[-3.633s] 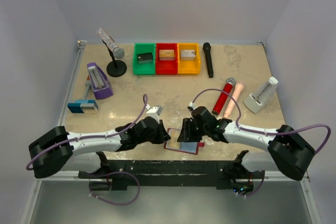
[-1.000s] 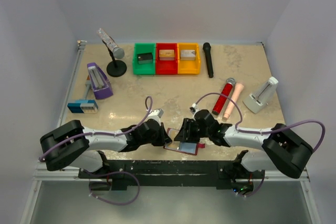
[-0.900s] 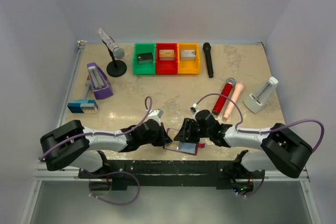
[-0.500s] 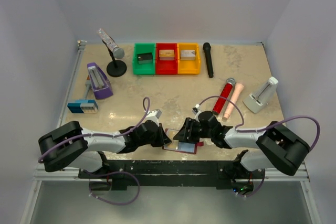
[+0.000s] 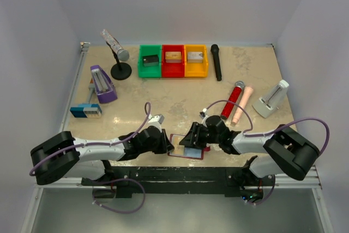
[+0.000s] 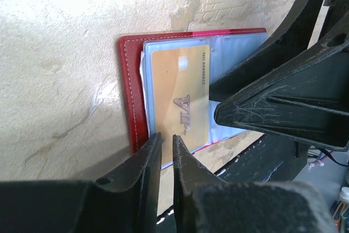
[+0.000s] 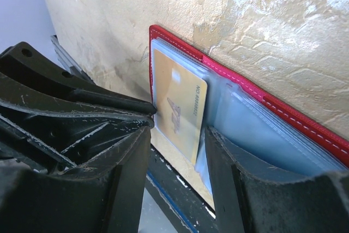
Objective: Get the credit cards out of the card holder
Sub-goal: Remove the credit card from the card holder.
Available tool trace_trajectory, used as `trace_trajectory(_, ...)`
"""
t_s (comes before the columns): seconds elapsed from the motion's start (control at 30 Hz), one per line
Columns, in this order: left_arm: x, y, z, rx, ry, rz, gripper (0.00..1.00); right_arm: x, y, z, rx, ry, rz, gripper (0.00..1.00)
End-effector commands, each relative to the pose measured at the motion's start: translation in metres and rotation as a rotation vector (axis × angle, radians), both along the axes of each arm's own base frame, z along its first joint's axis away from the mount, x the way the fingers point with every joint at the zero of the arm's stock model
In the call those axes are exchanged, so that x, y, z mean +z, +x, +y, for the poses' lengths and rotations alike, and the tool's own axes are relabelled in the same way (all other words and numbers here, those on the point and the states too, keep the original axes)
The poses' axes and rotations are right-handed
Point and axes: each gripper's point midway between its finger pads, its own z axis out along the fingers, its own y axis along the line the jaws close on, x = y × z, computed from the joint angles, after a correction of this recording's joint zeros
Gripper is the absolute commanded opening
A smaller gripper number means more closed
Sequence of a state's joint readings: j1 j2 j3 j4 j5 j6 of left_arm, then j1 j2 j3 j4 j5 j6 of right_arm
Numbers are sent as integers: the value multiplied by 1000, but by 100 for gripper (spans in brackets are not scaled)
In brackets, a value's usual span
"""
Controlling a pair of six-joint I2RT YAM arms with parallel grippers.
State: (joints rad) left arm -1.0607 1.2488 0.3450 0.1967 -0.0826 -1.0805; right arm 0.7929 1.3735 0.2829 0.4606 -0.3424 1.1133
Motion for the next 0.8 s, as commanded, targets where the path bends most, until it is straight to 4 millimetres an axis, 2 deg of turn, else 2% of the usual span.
trace_trajectory(0.0, 4, 6, 5, 6, 39, -33, 17, -23, -4, -16, -6, -116, 26, 50)
trace_trajectory(0.37, -14, 4, 7, 0, 95, 0, 1, -24, -5, -16, 5, -126, 24, 50)
trace_trajectory(0.77, -32, -2, 13, 2, 132, 41, 0, 2, -2, -3, 42, 0, -68, 45)
